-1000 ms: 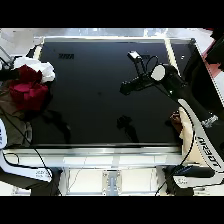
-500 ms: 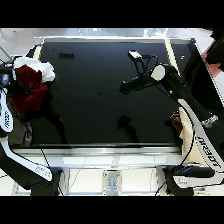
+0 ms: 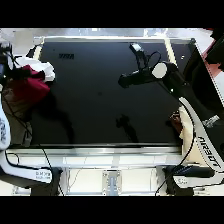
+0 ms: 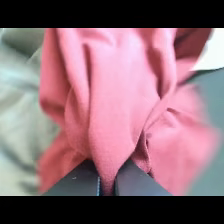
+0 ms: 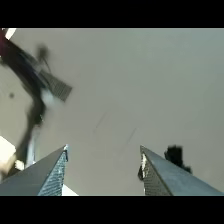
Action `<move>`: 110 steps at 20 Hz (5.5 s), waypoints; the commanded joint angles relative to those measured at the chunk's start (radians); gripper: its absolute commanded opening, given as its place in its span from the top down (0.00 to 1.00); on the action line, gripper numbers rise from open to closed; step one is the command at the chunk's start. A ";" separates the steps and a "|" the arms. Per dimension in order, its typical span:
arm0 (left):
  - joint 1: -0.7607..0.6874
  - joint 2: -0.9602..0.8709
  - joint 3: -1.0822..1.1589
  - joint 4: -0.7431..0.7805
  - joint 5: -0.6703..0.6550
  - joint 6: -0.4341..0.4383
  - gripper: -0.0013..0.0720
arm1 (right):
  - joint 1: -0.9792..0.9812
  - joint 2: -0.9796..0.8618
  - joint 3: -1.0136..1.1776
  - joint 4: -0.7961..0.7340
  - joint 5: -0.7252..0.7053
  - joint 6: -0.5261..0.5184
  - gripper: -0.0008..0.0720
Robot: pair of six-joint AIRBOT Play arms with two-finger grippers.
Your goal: Fold the shirts.
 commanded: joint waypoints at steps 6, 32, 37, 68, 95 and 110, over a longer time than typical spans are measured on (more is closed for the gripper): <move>-0.415 0.249 -0.006 -0.480 -0.192 0.185 0.96 | 0.000 0.001 0.463 -0.203 0.295 -0.001 0.31; -0.280 0.549 -0.986 -0.603 0.054 0.098 0.26 | 0.001 -0.042 -0.042 -0.054 0.369 -0.018 0.31; -0.281 0.506 -1.052 -0.686 0.298 0.126 0.26 | 0.001 -0.041 -0.041 -0.033 0.376 -0.018 0.31; -0.277 0.509 -1.052 -1.033 0.284 0.394 0.96 | 0.231 -0.108 -0.339 -0.064 -0.201 -0.033 0.40; 0.179 1.138 -0.458 -0.605 0.035 0.304 0.96 | 0.100 0.593 0.113 -0.383 0.353 0.108 0.97; -0.066 0.301 -0.195 -0.463 -0.260 0.315 0.96 | 0.064 -0.023 0.357 -0.586 0.397 0.120 0.97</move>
